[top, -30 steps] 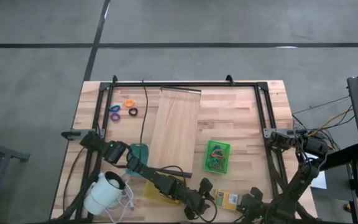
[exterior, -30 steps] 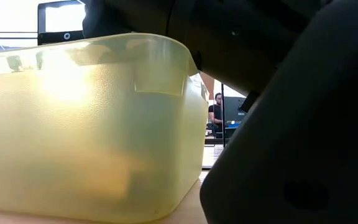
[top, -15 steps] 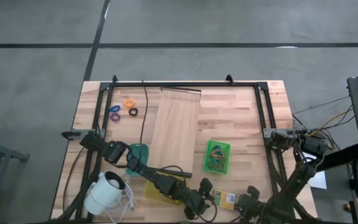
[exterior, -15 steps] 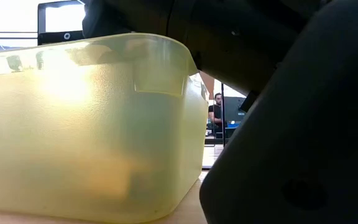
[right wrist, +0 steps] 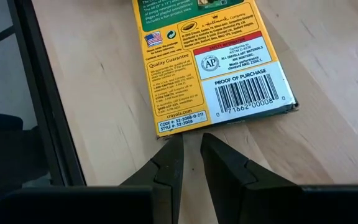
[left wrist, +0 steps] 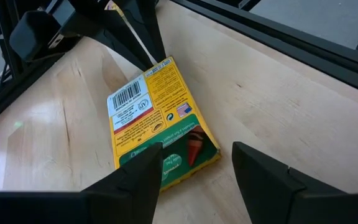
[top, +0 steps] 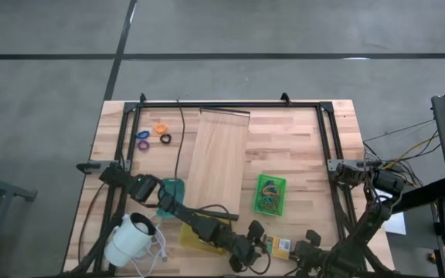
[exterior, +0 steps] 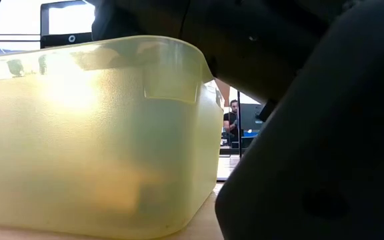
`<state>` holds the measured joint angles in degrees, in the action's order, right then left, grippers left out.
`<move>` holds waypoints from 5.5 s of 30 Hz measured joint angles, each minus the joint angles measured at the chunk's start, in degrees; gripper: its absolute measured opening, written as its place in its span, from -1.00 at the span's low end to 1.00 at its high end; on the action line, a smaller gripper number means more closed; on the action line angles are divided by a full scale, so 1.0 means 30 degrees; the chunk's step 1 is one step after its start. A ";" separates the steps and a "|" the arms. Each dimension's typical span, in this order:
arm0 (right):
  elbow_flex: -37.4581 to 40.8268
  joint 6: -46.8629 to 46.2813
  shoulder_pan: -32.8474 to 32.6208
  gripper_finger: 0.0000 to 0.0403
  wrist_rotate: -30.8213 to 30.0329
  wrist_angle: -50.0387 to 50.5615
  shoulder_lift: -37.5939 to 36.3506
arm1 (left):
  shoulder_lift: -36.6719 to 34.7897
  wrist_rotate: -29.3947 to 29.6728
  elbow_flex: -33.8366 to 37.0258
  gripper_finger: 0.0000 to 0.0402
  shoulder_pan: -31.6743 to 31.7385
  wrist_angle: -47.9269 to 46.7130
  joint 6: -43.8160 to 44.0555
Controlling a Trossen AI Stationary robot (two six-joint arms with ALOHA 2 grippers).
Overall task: Pick & Place Office Desk Supplies
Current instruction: Put the large yellow crayon box into the yellow bin
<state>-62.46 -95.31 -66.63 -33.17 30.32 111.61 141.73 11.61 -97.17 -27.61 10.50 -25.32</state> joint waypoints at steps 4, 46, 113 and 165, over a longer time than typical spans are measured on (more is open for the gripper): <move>-0.0012 -0.0005 -0.0015 -0.69 -0.0007 -0.0047 0.0000 | -0.0015 -0.0033 0.0007 -0.03 0.0091 -0.0014 0.0007; -0.0027 0.0330 -0.0145 -0.68 0.0044 -0.0372 -0.0029 | -0.4011 0.1924 -0.0078 -0.15 0.0542 -0.1760 1.7822; -0.0120 0.2401 0.2975 -0.69 -0.1355 0.1993 0.0256 | -0.3271 -0.1454 0.1894 -0.15 0.1221 0.1474 1.2885; -0.1287 0.5389 0.1450 -0.69 -0.2085 0.0379 0.0367 | -0.3013 -0.0283 -0.2656 -0.40 0.0077 -0.7813 2.4397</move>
<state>-66.32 -79.15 -62.28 -39.42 31.45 112.71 132.69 10.76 -105.13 -27.38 -12.94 47.87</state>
